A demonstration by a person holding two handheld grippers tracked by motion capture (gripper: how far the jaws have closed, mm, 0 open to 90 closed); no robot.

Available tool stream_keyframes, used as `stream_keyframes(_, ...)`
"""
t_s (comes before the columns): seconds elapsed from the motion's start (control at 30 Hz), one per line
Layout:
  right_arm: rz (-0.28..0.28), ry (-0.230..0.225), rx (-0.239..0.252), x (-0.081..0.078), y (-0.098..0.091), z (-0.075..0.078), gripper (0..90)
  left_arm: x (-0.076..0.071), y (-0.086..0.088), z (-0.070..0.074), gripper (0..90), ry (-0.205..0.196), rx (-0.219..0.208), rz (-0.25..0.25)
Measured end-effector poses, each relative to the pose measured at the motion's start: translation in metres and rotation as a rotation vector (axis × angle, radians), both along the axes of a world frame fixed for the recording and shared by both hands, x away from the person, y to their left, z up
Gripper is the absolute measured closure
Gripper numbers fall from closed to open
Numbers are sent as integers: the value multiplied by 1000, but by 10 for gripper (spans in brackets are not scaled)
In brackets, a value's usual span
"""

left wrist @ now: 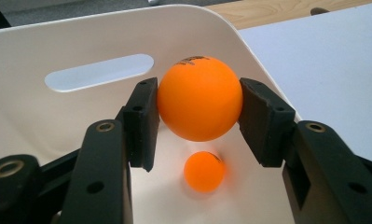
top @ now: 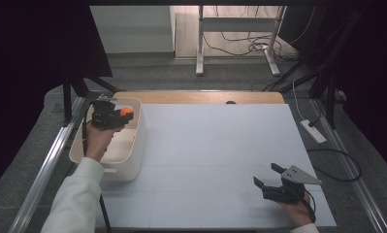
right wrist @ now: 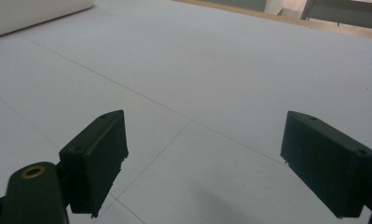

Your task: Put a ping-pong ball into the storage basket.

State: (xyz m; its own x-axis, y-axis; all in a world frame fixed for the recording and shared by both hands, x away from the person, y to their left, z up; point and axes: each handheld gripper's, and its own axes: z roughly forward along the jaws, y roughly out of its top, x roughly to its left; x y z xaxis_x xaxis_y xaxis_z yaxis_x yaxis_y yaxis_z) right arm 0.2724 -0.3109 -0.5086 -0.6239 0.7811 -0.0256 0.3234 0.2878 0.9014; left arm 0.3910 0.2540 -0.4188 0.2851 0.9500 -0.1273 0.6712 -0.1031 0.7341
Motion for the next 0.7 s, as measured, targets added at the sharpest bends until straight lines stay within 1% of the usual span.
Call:
stream_keyframes(0.1, 1, -2, 3, 0, 0, 0, 147, 0, 0, 1, 500, -7, -4, 2)
stream_keyframes(0.13, 1, 0, 3, 0, 0, 0, 147, -1, 0, 1, 484, -13, -8, 15)
stream_keyframes(0.17, 2, 0, 2, 0, 0, 0, 147, -1, 1, 2, 414, -21, -14, 37)
stream_keyframes(0.23, 1, -1, -1, 0, 0, 0, 147, 0, 2, 2, 293, -19, -27, 52)
stream_keyframes(0.33, 2, -3, 1, 0, 0, 0, 147, -2, 2, 4, 207, -26, -45, 62)
stream_keyframes(0.37, 2, -3, 1, 0, 0, 0, 147, -2, 2, 4, 187, -26, -45, 62)
stream_keyframes(0.43, -1, -4, -2, 0, 0, 0, 147, -4, 2, 6, 176, -41, -60, 56)
stream_keyframes(0.5, 0, -3, -1, 0, 0, 0, 147, -6, 1, 8, 160, -58, -79, 40)
stream_keyframes(0.57, 2, -2, -1, 0, 0, 0, 147, -10, -2, 11, 147, -79, -92, 8)
stream_keyframes(0.7, 8, -2, 1, 1, 0, 0, 147, -17, -9, 15, 142, -111, -111, -38)
